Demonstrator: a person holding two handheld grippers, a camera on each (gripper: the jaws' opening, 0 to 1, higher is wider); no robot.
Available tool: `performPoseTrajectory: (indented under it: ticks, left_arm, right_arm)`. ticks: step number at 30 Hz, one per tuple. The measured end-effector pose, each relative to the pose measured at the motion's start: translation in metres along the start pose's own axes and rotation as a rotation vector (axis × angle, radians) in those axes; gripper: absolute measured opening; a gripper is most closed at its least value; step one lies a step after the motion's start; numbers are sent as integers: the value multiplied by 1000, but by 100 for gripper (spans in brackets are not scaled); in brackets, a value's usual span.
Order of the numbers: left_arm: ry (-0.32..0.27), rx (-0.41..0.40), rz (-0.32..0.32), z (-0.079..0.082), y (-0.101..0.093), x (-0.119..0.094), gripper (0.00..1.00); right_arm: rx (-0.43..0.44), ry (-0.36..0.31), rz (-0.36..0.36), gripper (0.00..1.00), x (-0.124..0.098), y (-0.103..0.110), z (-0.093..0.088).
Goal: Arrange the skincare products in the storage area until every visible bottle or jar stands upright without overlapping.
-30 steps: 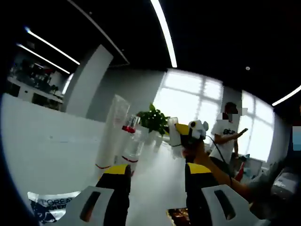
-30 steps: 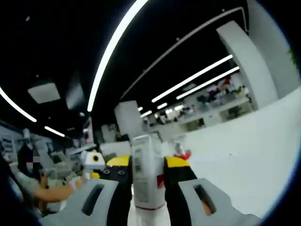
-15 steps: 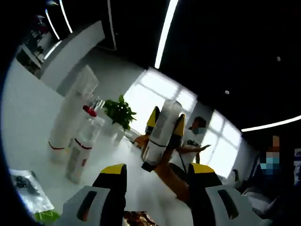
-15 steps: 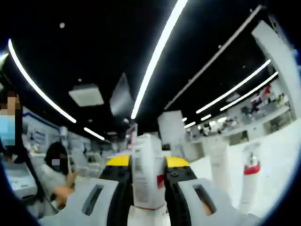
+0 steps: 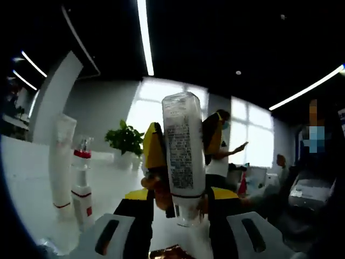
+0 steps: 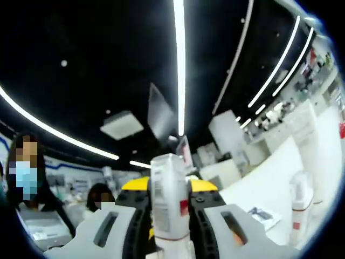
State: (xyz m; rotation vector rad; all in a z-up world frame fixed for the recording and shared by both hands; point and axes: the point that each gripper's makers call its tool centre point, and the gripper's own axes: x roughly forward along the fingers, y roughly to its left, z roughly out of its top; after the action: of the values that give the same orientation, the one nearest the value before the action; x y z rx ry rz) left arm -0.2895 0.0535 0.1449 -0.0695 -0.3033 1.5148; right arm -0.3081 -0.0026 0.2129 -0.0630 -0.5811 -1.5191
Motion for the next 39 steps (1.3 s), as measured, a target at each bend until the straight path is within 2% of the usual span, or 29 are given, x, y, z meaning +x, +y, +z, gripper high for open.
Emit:
performPoseTrajectory:
  ticks: [1, 5, 7, 9, 12, 16, 18, 20, 21, 23, 25, 26, 28, 30, 32, 35, 37, 39]
  left_arm:
    - [-1, 8, -32, 1, -5, 0, 24]
    - [16, -1, -20, -1, -5, 0, 23]
    - [30, 17, 11, -2, -2, -1, 22]
    - [23, 92, 55, 2, 6, -5, 21]
    - [6, 187, 162, 12, 22, -14, 21]
    - [-66, 289, 297, 38, 38, -31, 21]
    - [-56, 375, 405, 48, 49, -43, 21]
    - [-50, 487, 540, 61, 60, -56, 21]
    - [-43, 523, 583, 64, 62, -60, 21]
    - [9, 662, 685, 71, 68, -68, 21]
    - [58, 781, 777, 75, 73, -75, 21]
    - [95, 816, 785, 73, 74, -75, 21]
    - [120, 843, 796, 69, 75, -73, 20]
    - [161, 899, 837, 68, 77, -76, 20]
    - [237, 1014, 915, 68, 80, -81, 20]
    - [337, 1196, 1029, 72, 84, -88, 20]
    - [364, 1267, 1068, 73, 83, -89, 20]
    - [356, 1334, 1106, 80, 79, -91, 20]
  right_arm:
    - [-3, -13, -13, 24, -1, -4, 2]
    - [6, -21, 9, 24, -1, -2, 2]
    - [-32, -23, 13, 24, 0, -3, 2]
    - [-51, -27, 11, 25, 0, -2, 2]
    - [-97, -39, -43, 24, -4, -9, 7]
    - [-93, -78, -59, 28, -10, -13, 16]
    - [-82, -99, -59, 30, -12, -13, 21]
    - [-75, -113, -58, 31, -13, -13, 26]
    - [-72, -117, -57, 32, -14, -12, 28]
    - [-39, -131, -43, 39, -14, -11, 32]
    - [33, -125, 7, 45, -14, -5, 32]
    - [63, -126, 25, 47, -14, -1, 31]
    - [100, -126, 38, 51, -14, 2, 28]
    - [138, -133, 37, 51, -14, 1, 28]
    - [174, -133, 37, 51, -15, 0, 26]
    - [289, -145, 61, 55, -16, -1, 25]
    - [396, -180, 71, 67, -16, -4, 27]
    - [473, -225, 75, 81, -17, -9, 32]
